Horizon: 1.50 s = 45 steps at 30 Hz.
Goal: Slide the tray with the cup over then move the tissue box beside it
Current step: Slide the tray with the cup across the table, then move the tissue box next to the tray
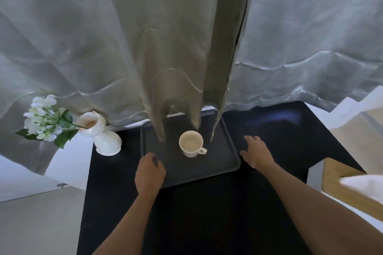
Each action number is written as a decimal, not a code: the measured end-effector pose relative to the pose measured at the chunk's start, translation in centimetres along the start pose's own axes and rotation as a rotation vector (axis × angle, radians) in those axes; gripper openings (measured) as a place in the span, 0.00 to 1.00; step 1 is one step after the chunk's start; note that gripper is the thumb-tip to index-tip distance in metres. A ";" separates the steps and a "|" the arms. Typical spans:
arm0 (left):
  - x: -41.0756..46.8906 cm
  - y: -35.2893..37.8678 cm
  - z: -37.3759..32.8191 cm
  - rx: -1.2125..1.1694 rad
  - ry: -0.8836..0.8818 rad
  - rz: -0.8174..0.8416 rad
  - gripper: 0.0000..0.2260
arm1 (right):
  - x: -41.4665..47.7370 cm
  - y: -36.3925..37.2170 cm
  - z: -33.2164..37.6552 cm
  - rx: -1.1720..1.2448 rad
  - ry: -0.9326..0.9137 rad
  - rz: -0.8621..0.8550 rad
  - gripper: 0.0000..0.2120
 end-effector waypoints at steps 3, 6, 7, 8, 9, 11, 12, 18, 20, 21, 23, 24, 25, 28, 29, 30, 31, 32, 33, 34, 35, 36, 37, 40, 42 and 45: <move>-2.4 1.3 -2.8 -0.011 0.090 0.053 0.12 | -1.9 -1.8 -1.1 0.005 0.020 -0.045 0.33; -4.3 3.0 -6.1 -0.041 0.195 0.139 0.09 | -3.9 -4.1 -2.8 0.008 0.038 -0.094 0.32; -5.2 3.7 -7.7 -0.048 0.240 0.182 0.10 | -4.9 -5.1 -4.0 0.011 0.047 -0.116 0.32; -5.9 4.4 -8.8 -0.054 0.273 0.230 0.11 | -5.6 -5.9 -4.8 0.014 0.053 -0.129 0.32; -6.5 5.0 -9.9 -0.062 0.292 0.281 0.12 | -6.0 -6.7 -5.5 0.016 0.057 -0.149 0.32; -8.2 6.6 -12.5 -0.067 0.326 0.380 0.16 | -7.4 -8.7 -7.9 0.035 0.086 -0.207 0.31; -8.9 7.4 -13.8 -0.060 0.341 0.419 0.18 | -8.1 -9.8 -9.0 0.046 0.103 -0.241 0.30; -13.4 12.3 -21.5 0.001 0.439 0.643 0.23 | -12.3 -16.2 -18.0 0.165 0.229 -0.503 0.25; -15.6 14.2 -24.2 0.015 0.465 0.705 0.24 | -14.1 -17.5 -22.5 0.208 0.321 -0.519 0.25; -16.8 15.2 -25.5 0.022 0.473 0.732 0.25 | -14.9 -17.9 -24.8 0.224 0.372 -0.525 0.26; -18.5 16.9 -27.5 0.030 0.477 0.775 0.25 | -16.3 -17.9 -28.4 0.265 0.459 -0.508 0.27; -19.2 17.6 -28.3 0.037 0.472 0.793 0.26 | -16.9 -17.8 -29.7 0.290 0.497 -0.492 0.28; -20.1 18.6 -29.2 0.050 0.472 0.813 0.26 | -17.5 -17.5 -31.5 0.324 0.540 -0.481 0.28; -21.9 20.8 -31.0 0.089 0.447 0.859 0.28 | -18.5 -15.8 -35.0 0.451 0.639 -0.413 0.29; -22.4 21.6 -31.4 0.091 0.436 0.875 0.28 | -18.4 -14.9 -36.2 0.514 0.669 -0.388 0.30; -22.8 22.3 -31.7 0.087 0.418 0.894 0.29 | -18.5 -14.2 -36.8 0.587 0.693 -0.354 0.31; -23.4 23.1 -32.1 0.084 0.400 0.911 0.30 | -18.5 -13.4 -37.5 0.679 0.716 -0.315 0.33; -23.7 23.6 -32.3 0.085 0.371 0.928 0.31 | -18.4 -12.6 -37.9 0.762 0.729 -0.274 0.33; -23.9 24.1 -32.1 0.084 0.349 0.941 0.31 | -18.4 -11.9 -38.0 0.832 0.740 -0.239 0.32; -24.2 24.5 -31.9 0.088 0.315 0.951 0.32 | -18.3 -11.3 -38.3 0.868 0.753 -0.195 0.29; -24.4 25.0 -31.6 0.097 0.290 0.964 0.33 | -18.2 -10.6 -38.5 0.921 0.762 -0.159 0.27; -24.4 25.5 -31.2 0.107 0.267 0.976 0.33 | -18.0 -9.9 -38.8 0.939 0.768 -0.130 0.25; -24.5 25.9 -30.9 0.113 0.248 0.987 0.34 | -17.8 -9.4 -38.9 0.967 0.760 -0.102 0.24; -24.5 26.6 -30.5 0.103 0.193 1.003 0.18 | -17.1 -8.7 -39.2 0.957 0.714 -0.059 0.24; -25.0 27.0 -30.5 0.108 0.226 1.041 0.13 | -16.8 -8.6 -39.4 0.940 0.703 -0.055 0.24; -25.7 26.5 -30.5 0.098 0.259 1.045 0.15 | -15.9 -8.7 -38.6 0.884 0.651 -0.025 0.23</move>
Point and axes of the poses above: each hand's wrist, its own x-axis towards the middle knuckle, its own y-axis out of the palm, z = x × y, the point moved 6 cm from there along x, towards the middle knuckle, and after that the axes turned 3 degrees about z, right-handed, at the moved point
